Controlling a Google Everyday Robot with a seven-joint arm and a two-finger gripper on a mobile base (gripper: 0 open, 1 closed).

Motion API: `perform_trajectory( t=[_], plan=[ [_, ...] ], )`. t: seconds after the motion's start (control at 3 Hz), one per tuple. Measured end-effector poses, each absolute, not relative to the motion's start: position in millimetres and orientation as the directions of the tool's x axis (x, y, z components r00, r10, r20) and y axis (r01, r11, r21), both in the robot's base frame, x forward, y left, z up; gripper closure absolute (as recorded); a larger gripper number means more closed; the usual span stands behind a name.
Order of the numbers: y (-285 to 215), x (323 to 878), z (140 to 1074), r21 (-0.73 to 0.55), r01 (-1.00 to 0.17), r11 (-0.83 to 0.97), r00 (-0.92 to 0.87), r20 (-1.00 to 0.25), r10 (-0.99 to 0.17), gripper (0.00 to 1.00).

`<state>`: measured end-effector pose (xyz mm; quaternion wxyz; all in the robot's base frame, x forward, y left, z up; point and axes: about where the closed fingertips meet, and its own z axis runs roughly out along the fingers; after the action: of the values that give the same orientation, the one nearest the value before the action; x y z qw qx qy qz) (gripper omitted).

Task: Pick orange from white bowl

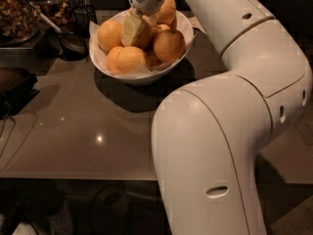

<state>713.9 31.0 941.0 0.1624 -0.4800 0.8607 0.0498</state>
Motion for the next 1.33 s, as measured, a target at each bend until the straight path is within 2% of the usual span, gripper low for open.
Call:
perform_trajectory(
  t=[0.67, 1.0, 1.33],
  plan=[
    [30.1, 713.4, 943.4, -0.079, -0.847, 0.525, -0.477, -0.324, -0.817, 0.96],
    [27.4, 712.5, 943.2, -0.088, -0.854, 0.512, -0.461, -0.328, -0.825, 1.00],
    [27.5, 712.5, 943.2, -0.088, -0.854, 0.512, -0.460, -0.329, -0.825, 1.00]
  ],
)
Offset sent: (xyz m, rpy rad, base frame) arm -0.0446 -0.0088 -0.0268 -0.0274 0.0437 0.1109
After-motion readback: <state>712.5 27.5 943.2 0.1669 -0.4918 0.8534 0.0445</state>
